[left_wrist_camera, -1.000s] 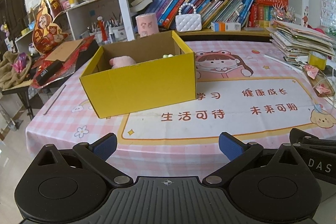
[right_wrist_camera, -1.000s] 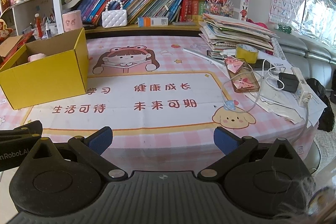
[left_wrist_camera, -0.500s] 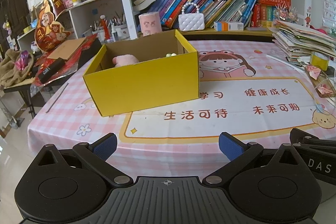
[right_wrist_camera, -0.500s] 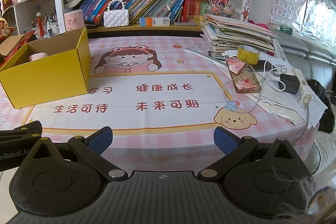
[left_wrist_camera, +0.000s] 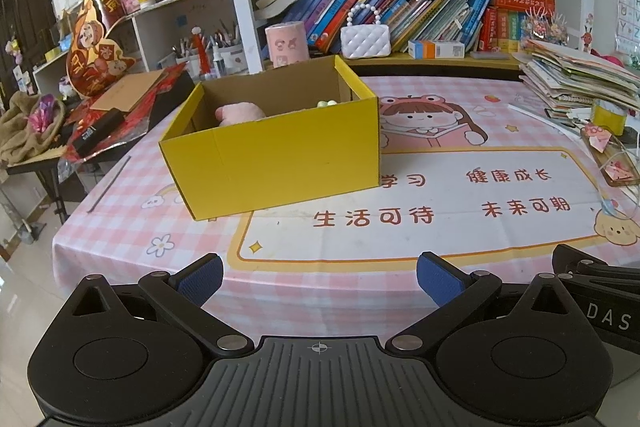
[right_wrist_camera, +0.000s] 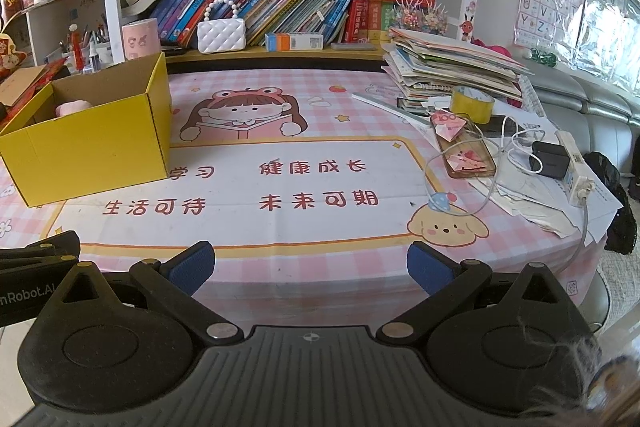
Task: Organize objects
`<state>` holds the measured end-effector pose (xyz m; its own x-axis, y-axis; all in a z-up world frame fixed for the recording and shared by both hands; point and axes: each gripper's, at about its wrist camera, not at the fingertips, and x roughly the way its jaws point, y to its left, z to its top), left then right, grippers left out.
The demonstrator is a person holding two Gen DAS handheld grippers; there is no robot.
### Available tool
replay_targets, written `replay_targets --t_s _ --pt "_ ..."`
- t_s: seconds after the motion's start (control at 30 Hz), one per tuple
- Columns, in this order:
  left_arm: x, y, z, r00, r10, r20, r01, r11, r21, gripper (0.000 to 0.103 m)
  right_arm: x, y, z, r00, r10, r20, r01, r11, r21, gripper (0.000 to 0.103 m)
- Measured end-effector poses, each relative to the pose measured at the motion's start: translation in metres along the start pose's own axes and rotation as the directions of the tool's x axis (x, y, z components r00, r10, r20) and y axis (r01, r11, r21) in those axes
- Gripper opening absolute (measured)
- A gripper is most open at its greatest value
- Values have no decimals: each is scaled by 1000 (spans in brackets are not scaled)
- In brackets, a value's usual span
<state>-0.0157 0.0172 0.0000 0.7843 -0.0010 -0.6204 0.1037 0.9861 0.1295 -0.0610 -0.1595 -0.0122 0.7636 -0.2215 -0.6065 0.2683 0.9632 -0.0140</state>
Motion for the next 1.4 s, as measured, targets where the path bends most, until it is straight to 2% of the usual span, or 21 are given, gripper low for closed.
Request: replay_targets --t_s 1.4 --pt "5 5 1 1000 -12 -15 11 1000 -7 103 6 3 -1 1000 -14 -22 14 1000 -5 103"
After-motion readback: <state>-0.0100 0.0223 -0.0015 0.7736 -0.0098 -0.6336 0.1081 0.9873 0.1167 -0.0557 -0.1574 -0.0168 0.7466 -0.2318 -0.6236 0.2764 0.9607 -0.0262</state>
